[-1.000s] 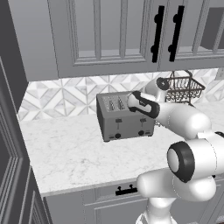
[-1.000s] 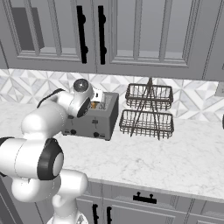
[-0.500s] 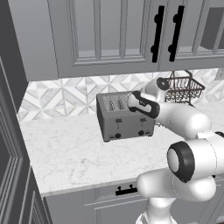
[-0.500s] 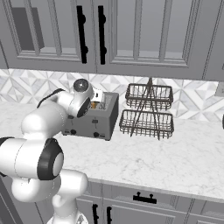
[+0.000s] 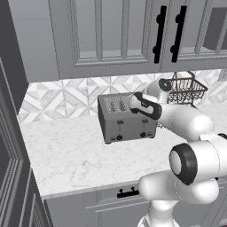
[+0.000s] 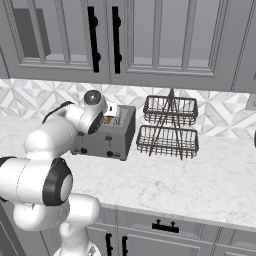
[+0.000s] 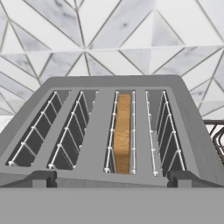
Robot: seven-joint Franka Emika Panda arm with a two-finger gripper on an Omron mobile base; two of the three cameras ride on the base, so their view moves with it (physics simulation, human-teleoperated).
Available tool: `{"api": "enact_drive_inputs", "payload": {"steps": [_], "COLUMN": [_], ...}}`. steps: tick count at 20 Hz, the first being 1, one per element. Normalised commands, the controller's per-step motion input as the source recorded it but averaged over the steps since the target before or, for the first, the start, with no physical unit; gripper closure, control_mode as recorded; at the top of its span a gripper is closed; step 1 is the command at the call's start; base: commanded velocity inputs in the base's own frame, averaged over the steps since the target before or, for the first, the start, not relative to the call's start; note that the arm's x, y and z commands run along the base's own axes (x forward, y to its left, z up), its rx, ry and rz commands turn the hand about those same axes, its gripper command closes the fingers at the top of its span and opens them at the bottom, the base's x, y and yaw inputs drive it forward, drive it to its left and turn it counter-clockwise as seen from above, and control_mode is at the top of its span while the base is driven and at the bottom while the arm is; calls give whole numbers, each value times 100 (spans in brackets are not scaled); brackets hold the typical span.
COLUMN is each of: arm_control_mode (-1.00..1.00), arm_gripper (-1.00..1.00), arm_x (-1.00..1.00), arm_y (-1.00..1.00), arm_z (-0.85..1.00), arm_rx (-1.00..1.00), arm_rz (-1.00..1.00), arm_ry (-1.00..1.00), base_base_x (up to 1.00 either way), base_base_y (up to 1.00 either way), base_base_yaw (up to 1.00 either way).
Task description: Start the toaster. Once the lever pops up, take the bread to the plate on the dining counter.
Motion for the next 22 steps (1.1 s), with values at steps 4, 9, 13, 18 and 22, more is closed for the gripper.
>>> {"api": "enact_drive_inputs", "payload": {"steps": [4, 9, 13, 18, 22], "arm_control_mode": [-100, -100, -100, -100, -100], "arm_gripper": [-100, -100, -100, -100, -100], "arm_x": [0, 0, 0, 0, 0], "arm_y": [0, 0, 0, 0, 0], "arm_z": [0, 0, 0, 0, 0], "arm_rx": [0, 0, 0, 0, 0], "arm_rz": [0, 0, 0, 0, 0], "arm_ry": [0, 0, 0, 0, 0], "base_base_x": [0, 0, 0, 0, 0], "base_base_y": [0, 0, 0, 0, 0], "base_base_yaw": [0, 0, 0, 0, 0]}}
